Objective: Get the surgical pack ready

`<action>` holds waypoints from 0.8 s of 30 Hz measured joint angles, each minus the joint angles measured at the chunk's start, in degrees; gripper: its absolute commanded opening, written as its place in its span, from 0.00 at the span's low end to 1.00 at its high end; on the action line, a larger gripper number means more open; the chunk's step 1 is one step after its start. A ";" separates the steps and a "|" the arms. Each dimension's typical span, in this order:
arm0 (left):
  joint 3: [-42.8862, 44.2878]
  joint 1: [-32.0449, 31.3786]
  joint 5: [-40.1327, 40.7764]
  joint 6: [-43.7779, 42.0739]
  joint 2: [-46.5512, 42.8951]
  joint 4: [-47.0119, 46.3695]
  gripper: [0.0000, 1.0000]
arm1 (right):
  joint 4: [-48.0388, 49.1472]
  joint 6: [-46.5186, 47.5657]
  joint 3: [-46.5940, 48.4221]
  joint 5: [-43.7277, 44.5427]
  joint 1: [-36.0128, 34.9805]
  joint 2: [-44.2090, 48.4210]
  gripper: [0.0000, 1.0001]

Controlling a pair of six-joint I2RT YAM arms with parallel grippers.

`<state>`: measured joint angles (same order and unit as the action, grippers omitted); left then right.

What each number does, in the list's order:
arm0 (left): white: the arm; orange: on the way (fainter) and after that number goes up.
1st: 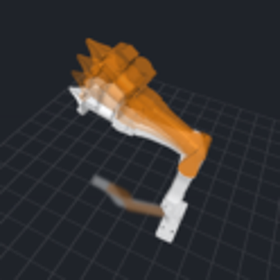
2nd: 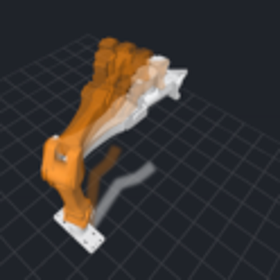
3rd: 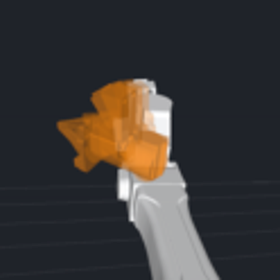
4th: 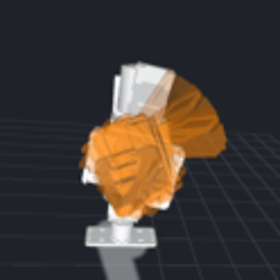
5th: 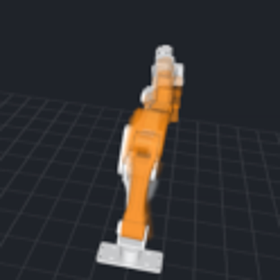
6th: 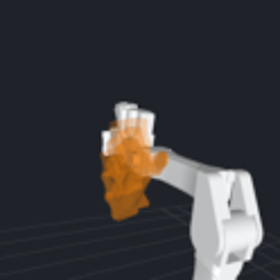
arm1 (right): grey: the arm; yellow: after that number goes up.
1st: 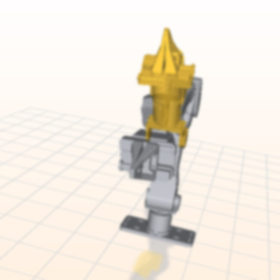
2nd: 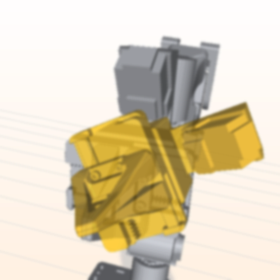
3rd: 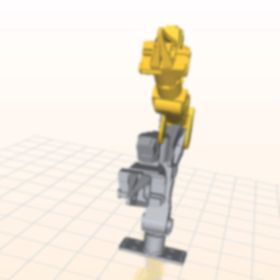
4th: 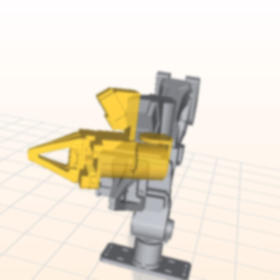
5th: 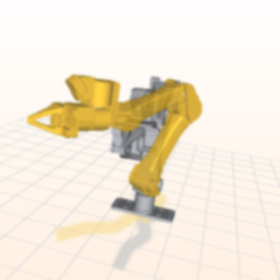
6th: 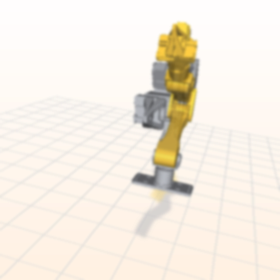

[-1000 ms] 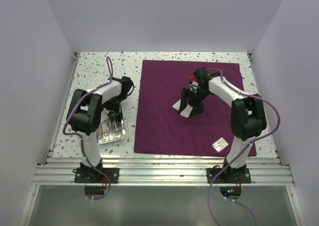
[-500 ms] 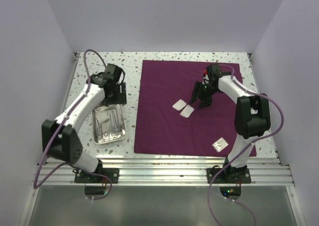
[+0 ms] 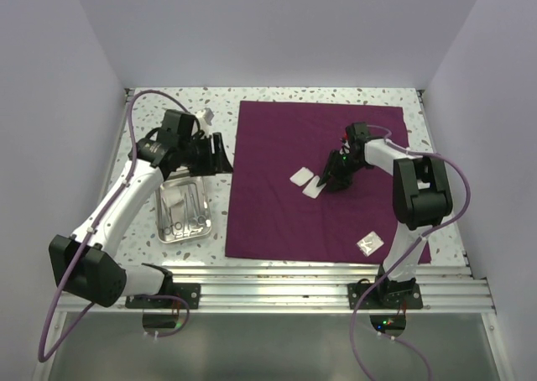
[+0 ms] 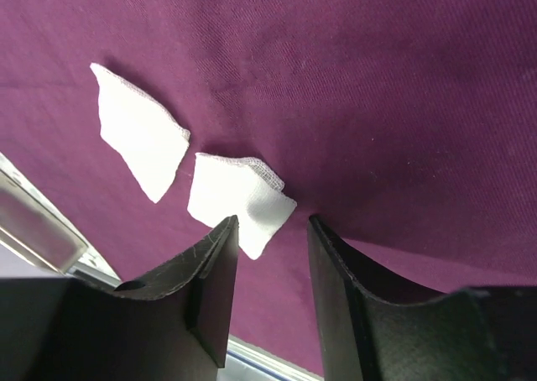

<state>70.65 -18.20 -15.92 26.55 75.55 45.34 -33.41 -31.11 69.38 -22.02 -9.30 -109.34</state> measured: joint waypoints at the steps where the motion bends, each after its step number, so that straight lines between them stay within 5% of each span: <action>1: -0.02 0.00 -0.55 0.04 0.04 -0.04 0.61 | 0.35 -0.44 -0.07 -0.09 0.04 -0.02 0.41; 15: -0.02 0.00 -2.60 0.04 1.42 -0.42 0.61 | 4.33 -3.96 -0.57 -1.46 0.04 -0.96 0.28; 24: -0.02 0.00 -3.28 0.02 2.43 -0.68 0.61 | 4.96 -4.85 -0.57 -1.44 0.17 -1.05 0.02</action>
<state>70.63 -18.20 -19.20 26.57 77.97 44.66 -28.45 -35.97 68.82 -23.46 -9.13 -110.39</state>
